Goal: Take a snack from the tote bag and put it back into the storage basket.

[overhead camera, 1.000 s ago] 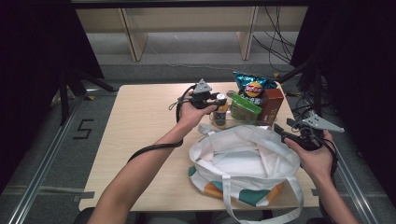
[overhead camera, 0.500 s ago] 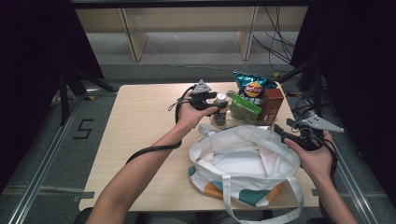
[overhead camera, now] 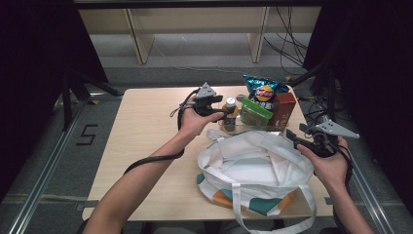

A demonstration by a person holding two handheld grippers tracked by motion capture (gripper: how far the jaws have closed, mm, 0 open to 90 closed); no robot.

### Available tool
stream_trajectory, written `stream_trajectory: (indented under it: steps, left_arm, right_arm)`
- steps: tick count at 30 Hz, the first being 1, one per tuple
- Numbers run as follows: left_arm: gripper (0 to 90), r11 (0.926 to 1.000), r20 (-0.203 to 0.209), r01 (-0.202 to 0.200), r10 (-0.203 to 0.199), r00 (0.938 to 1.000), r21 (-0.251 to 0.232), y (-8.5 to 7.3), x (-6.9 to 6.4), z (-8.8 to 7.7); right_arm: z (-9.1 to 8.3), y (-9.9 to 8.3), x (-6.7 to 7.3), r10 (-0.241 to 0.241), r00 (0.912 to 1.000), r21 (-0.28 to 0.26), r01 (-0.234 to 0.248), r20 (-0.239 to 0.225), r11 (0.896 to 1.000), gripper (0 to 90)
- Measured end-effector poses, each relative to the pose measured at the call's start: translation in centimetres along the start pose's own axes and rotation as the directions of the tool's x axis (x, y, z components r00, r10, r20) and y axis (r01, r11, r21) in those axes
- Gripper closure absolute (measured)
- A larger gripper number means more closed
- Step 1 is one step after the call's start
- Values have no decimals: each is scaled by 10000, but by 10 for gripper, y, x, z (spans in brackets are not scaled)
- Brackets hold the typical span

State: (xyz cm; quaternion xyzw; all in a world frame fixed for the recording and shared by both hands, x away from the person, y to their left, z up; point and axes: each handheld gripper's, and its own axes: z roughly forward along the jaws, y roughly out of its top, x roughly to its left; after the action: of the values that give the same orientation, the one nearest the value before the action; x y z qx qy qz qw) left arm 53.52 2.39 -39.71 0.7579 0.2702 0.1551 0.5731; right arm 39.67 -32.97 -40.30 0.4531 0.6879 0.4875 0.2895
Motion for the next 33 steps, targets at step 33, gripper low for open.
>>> stream_trajectory:
  steps: [33]
  left_arm:
    - [281,9989,127,471,-472,9988,82,-46,-7,-57]
  right_arm:
    - [0,0,0,-70,10000,109,69,34,9999,412]
